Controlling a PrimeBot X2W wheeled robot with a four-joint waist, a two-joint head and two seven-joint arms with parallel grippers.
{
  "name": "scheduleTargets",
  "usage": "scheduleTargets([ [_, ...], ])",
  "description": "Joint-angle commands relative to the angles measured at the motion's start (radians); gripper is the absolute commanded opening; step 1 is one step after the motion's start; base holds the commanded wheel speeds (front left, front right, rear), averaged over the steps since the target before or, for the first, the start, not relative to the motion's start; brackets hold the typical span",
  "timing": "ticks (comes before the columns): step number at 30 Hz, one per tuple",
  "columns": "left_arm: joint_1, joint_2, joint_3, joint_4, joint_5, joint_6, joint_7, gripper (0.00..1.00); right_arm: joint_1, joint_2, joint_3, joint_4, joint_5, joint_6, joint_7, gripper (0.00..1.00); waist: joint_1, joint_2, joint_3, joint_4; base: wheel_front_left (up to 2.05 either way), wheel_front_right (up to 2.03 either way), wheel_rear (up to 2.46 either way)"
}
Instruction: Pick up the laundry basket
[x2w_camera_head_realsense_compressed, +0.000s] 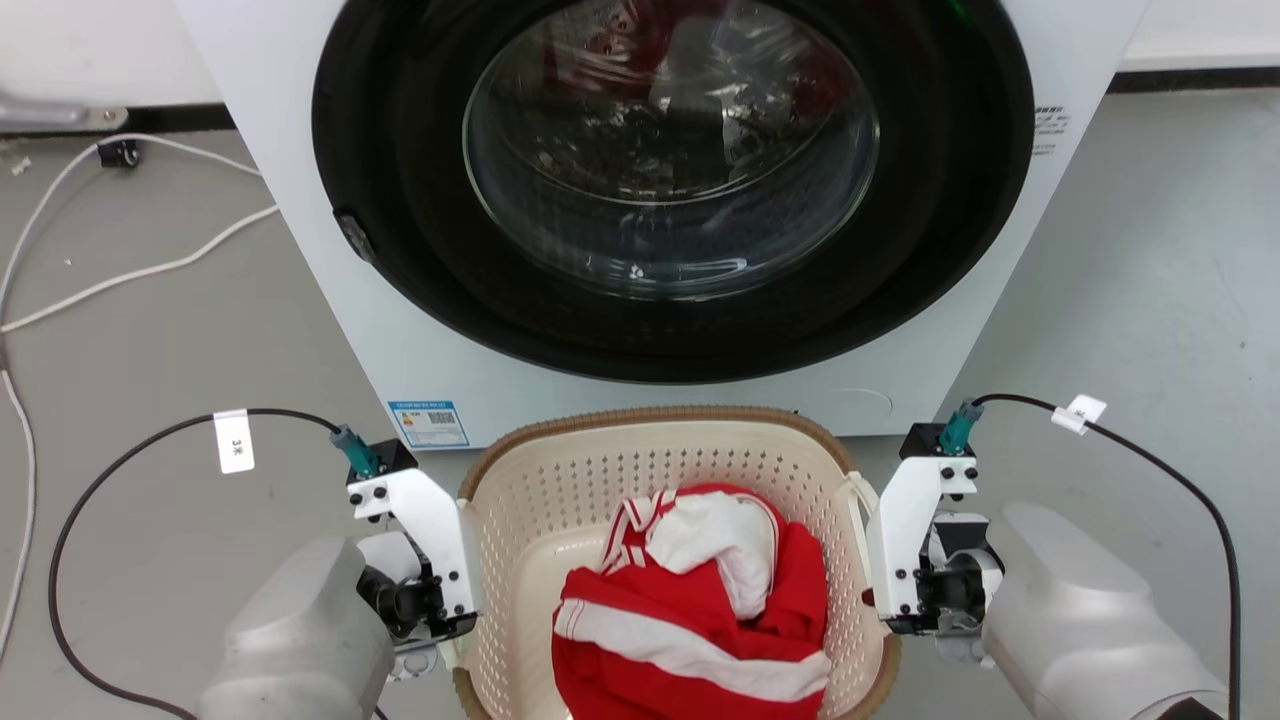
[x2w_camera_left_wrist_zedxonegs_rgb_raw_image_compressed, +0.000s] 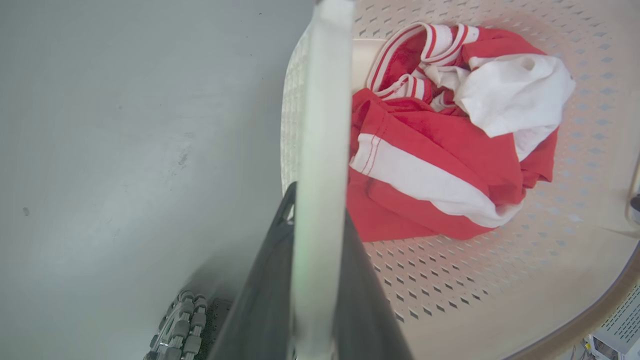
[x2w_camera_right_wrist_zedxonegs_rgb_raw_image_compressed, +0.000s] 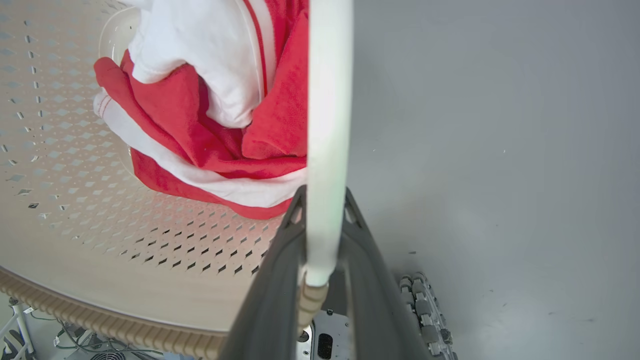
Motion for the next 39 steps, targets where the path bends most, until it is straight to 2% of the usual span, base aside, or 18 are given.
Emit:
scheduleTargets([
  [1, 0.008, -0.037, -0.001, -0.014, -0.019, -0.013, 0.013, 0.0, 0.015, 0.036, 0.0, -0.009, 0.017, 0.013, 0.017, 0.0, 0.0003, 0.0, -0.024, -0.003, 0.0, 0.0, 0.0],
  [7, 0.03, -0.042, 0.006, -0.006, -0.037, -0.013, 0.011, 0.0, 0.047, 0.036, -0.005, -0.004, 0.047, 0.013, 0.066, 0.0, 0.0003, 0.0, -0.066, -0.006, 0.0, 0.0, 0.0],
  [16, 0.06, -0.045, 0.001, 0.005, -0.05, -0.013, 0.025, 0.0, 0.077, 0.037, -0.004, -0.001, 0.069, 0.013, 0.083, 0.0, 0.0003, 0.0, -0.095, -0.009, 0.0, 0.0, 0.0],
  [39, 0.07, -0.055, -0.012, 0.009, -0.072, -0.013, 0.02, 0.0, 0.075, 0.039, 0.037, -0.001, 0.114, 0.013, 0.075, 0.0, 0.0003, 0.0, -0.094, -0.006, 0.0, 0.0, 0.0],
])
